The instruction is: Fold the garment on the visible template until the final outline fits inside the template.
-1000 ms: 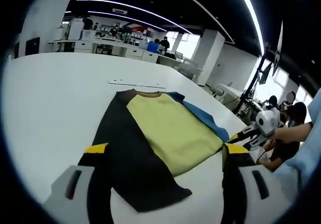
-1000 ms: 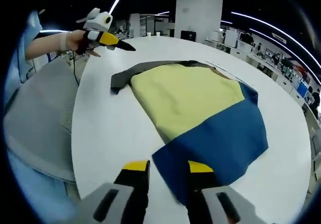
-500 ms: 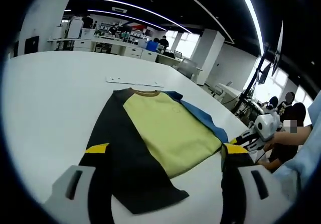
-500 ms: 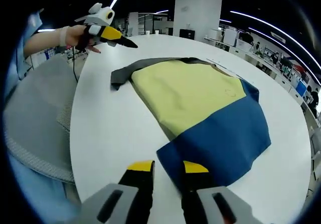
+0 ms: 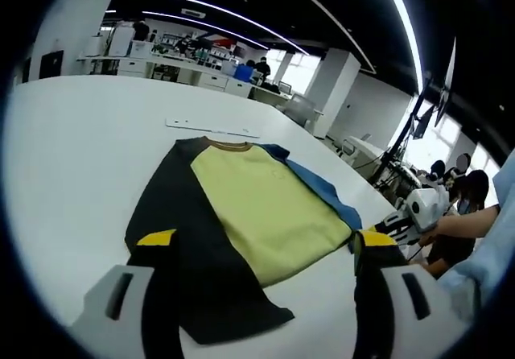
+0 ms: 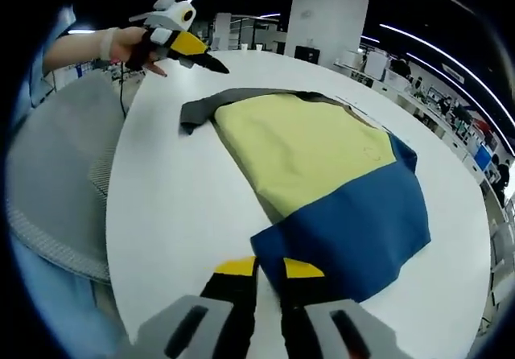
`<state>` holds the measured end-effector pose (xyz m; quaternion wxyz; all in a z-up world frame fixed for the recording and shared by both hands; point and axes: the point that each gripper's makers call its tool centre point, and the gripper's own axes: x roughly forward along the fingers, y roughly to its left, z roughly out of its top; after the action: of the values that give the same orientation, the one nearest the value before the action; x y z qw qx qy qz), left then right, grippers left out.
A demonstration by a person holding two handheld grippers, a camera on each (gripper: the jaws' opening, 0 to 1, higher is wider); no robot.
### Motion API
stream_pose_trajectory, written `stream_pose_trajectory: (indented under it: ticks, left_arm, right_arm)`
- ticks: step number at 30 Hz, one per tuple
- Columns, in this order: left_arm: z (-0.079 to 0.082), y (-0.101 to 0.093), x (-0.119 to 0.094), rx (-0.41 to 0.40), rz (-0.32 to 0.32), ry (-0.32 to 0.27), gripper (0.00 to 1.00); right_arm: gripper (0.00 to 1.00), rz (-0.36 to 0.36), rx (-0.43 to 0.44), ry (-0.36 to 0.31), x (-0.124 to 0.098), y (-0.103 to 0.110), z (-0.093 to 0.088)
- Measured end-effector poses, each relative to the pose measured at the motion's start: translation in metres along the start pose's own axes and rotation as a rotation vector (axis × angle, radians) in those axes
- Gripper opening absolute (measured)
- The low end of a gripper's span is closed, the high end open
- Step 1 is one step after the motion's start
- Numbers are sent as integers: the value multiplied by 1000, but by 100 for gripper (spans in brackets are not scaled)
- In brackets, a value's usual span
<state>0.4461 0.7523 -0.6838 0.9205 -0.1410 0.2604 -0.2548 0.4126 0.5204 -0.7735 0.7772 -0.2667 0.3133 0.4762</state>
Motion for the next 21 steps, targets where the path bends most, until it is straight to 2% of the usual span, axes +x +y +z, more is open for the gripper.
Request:
stream_pose_trajectory:
  ticks: [4, 14, 16, 21]
  left_arm:
    - [-1, 0, 0, -9, -3, -1, 86]
    - [-5, 2, -3, -26, 1, -4, 86]
    - [-6, 1, -3, -32, 0, -5, 86]
    - [-7, 0, -2, -32, -3, -5, 85]
  right_arm:
    - [4, -6, -38, 2, 3, -1, 0]
    - [0, 6, -34, -7, 4, -1, 2]
    - [0, -5, -62, 0, 5, -5, 1]
    - [0, 7, -13, 12, 5, -7, 2]
